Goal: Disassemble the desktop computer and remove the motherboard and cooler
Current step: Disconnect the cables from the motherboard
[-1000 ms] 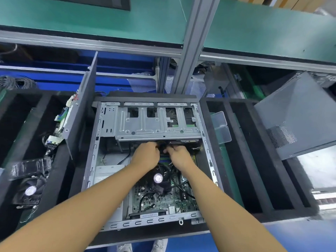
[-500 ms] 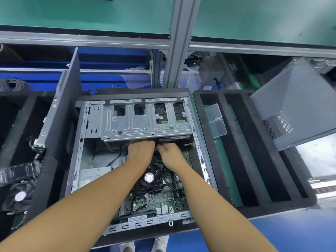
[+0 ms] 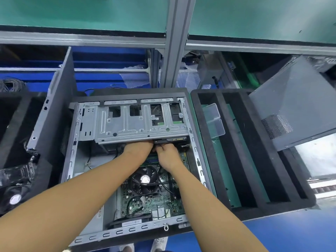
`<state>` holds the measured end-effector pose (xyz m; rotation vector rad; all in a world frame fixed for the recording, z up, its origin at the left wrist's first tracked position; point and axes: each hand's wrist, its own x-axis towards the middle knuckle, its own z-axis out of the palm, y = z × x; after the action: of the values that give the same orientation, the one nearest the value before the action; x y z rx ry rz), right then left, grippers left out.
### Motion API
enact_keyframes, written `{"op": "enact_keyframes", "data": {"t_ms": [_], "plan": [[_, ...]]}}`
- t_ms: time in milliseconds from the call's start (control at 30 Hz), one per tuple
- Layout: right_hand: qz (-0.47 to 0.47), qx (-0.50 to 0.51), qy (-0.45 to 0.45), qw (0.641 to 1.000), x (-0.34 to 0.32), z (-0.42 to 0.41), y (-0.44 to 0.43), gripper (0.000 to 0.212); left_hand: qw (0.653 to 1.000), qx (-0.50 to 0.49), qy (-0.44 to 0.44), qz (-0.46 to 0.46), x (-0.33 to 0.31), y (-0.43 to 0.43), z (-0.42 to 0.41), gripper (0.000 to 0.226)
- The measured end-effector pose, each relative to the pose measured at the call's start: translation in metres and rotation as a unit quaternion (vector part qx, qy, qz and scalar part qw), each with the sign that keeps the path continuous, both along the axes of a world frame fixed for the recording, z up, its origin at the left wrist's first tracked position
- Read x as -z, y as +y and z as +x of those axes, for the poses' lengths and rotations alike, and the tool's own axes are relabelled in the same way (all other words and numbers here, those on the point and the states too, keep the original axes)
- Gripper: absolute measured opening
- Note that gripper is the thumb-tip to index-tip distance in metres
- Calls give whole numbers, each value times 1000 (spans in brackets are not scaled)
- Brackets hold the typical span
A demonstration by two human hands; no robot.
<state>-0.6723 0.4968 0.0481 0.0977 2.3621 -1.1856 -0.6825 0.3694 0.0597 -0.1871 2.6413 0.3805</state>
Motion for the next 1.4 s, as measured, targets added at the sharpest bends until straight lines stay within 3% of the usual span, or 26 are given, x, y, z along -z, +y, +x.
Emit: {"op": "enact_keyframes", "data": {"t_ms": [100, 267, 333, 400, 533, 667, 833, 900, 1000, 1067, 1167, 1267, 1400], "plan": [[13, -4, -1, 1000, 2, 0, 0, 32, 996, 53, 34, -59, -1, 3, 3, 37], [5, -18, 6, 1000, 3, 1, 0, 29, 997, -41, 30, 61, -6, -2, 3, 14], [20, -44, 19, 999, 3, 3, -1, 31, 992, -72, 24, 96, -6, -3, 3, 22], [32, -61, 29, 997, 2, 4, -1, 34, 994, -61, 29, 85, -7, -5, 6, 27], [21, -23, 46, 998, -2, 2, 1, 31, 999, 40, 6, 34, -11, -8, 11, 11], [23, -70, 30, 997, -11, 7, 4, 32, 998, 57, -1, 10, -22, -7, 15, 19], [-49, -121, -25, 991, -34, 23, 10, 33, 981, 123, 136, -65, -29, -9, 41, 19], [-95, -150, -33, 983, -43, 29, 12, 37, 986, 105, 133, 4, -32, -17, 48, 20], [-155, -168, -24, 973, -64, 30, 20, 44, 977, 25, 94, 190, -43, -28, 55, 28], [-191, -150, 0, 970, -85, 26, 26, 45, 958, 14, 76, 275, -53, -30, 59, 30], [-288, -78, 61, 953, -124, 15, 32, 42, 903, 2, 3, 430, -73, -26, 65, 36], [-354, -22, 141, 924, -161, 3, 34, 39, 886, 59, 11, 461, -89, -22, 63, 41], [-445, 118, 156, 874, -188, -10, 44, 38, 907, 65, 110, 401, -99, -21, 45, 37]]}}
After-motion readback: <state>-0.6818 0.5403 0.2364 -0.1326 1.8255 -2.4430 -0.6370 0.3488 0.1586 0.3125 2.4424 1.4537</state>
